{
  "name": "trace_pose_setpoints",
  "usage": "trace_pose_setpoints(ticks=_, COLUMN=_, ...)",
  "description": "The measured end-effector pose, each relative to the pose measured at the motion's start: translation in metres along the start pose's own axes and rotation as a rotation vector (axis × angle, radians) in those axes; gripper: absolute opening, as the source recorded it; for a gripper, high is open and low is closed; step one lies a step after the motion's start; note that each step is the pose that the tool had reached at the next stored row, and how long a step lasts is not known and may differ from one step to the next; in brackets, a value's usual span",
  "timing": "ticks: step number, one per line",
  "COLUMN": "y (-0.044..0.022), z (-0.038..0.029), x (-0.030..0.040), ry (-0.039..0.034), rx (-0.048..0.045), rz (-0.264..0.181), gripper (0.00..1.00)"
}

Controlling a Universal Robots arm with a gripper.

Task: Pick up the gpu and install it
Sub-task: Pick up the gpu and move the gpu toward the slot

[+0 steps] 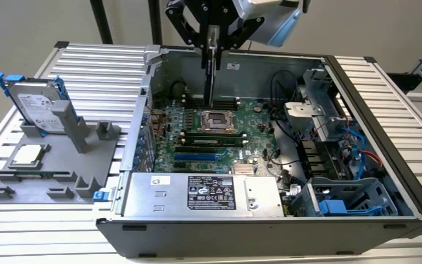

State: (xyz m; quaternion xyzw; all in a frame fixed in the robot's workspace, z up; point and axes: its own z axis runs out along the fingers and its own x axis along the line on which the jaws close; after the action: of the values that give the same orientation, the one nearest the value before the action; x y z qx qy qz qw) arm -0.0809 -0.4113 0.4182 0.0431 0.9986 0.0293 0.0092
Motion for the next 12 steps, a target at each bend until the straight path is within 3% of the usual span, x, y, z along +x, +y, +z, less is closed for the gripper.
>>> trace_pose_setpoints(ticks=12, y=0.0061, z=0.0006, x=-0.0155, ry=0.0, rx=0.0, rz=0.0, gripper=0.0)
